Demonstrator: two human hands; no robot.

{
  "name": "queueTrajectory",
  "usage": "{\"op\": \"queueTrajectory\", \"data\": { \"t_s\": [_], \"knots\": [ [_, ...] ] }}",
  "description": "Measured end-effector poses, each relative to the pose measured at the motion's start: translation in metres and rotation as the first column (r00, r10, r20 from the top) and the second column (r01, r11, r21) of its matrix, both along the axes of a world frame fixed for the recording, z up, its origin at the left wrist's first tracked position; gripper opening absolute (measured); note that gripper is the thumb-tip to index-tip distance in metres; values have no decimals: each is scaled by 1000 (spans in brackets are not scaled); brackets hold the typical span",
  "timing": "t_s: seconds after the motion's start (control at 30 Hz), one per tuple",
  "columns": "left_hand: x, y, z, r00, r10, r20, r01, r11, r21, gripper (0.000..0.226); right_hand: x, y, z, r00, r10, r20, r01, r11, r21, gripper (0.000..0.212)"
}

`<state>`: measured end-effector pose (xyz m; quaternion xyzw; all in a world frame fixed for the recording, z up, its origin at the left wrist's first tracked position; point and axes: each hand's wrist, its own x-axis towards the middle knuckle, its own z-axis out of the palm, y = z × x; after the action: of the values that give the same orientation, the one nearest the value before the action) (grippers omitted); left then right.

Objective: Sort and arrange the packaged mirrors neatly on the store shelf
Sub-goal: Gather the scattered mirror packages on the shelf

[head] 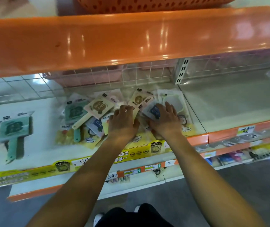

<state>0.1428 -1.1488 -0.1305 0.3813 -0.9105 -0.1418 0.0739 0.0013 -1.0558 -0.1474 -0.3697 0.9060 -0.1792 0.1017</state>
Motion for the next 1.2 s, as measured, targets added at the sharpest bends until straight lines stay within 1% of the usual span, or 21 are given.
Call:
{"op": "queueTrajectory", "data": {
  "t_s": [0.1, 0.2, 0.33, 0.43, 0.53, 0.67, 0.77, 0.87, 1.03, 1.2],
  "knots": [
    [1, -1, 1, 999, 34, -2, -34, 999, 18, 47, -3, -2, 0, 999, 54, -4, -54, 996, 67, 78],
    [1, -1, 3, 999, 53, -6, -53, 998, 23, 45, -4, -3, -1, 995, 86, -49, -81, 992, 96, 75],
    [0, 2, 5, 998, 67, -19, -67, 998, 19, 44, -6, -2, -1, 993, 82, -85, -72, 991, 111, 69],
    [1, 5, 4, 996, 78, -35, -78, 997, 4, 44, -6, 0, -3, 993, 70, -99, -63, 995, 77, 68],
    [6, 8, 2, 995, 97, -36, -97, 995, -22, 45, -3, 1, -1, 996, 54, -66, -52, 998, 38, 69],
    [20, 11, 4, 990, 141, -28, -142, 989, -33, 44, 10, -3, 8, 995, 81, -59, -84, 995, -46, 66],
    [41, 12, 6, 984, 168, -60, -173, 982, -80, 45, 25, -14, 15, 991, 129, -44, -133, 986, -104, 63],
    [69, 7, 8, 974, 212, -83, -220, 969, -114, 48, 47, -33, 22, 980, 195, -43, -198, 974, -107, 66],
    [119, -6, 14, 935, 336, -110, -347, 933, -96, 42, 98, -67, 26, 949, 307, -76, -314, 940, -135, 65],
    [182, -26, 16, 890, 447, -92, -454, 888, -74, 43, 158, -104, 27, 911, 400, -105, -411, 902, -133, 65]
  ]
}}
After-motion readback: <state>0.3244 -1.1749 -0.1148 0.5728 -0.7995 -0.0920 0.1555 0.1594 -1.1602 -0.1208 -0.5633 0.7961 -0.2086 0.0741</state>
